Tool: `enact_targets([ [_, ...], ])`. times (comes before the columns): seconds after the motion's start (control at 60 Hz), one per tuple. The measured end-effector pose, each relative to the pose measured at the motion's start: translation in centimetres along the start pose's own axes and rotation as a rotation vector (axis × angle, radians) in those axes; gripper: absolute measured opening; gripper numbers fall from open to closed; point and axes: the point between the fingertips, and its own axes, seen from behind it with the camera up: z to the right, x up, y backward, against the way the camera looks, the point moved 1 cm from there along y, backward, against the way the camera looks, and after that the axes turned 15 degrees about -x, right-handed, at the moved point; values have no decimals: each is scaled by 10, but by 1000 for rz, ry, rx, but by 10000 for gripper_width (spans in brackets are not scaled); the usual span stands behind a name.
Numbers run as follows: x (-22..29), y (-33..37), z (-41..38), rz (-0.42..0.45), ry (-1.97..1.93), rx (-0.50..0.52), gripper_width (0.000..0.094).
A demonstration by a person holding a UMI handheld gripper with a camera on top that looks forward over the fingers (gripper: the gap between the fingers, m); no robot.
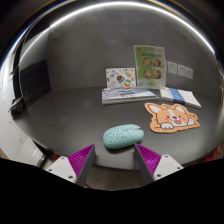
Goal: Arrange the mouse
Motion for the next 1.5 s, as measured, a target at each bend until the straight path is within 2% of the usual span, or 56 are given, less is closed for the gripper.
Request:
enact_targets([
  [0.317,36,-59,-29,34,17,-38,822],
  [0.4,43,-69,-33,44,-5,-65,764],
  [0.417,44,-70,-33,49,-9,-73,796],
  [0.5,47,-75,-32,80,-42,-114,534],
  [0.617,47,-74,-32,58,-52,-167,448],
  [0.65,46,-72,-36,40,-49,-161,478],
  [0.667,47,-69,-40,34,-45,-154,421],
  [0.717,50,-58,-50,32,-31,-129,412],
  [0.817,97,-25,-55,103,-23,-102,413],
  [0.867,130,-8,-35,169,-25,-115,411],
  [0.967,199,10,41,306,-27,-208,409],
  [1.067,225,2,130,352,-3,-319,408],
  [1.117,218,-20,170,333,-10,-343,408],
  [1.2,180,-61,204,220,-44,-306,407],
  [1.283,145,-96,211,111,-49,-233,408],
  [1.35,128,-113,208,66,-31,-180,410],
  [1.5,89,-146,211,-53,-11,-157,412],
])
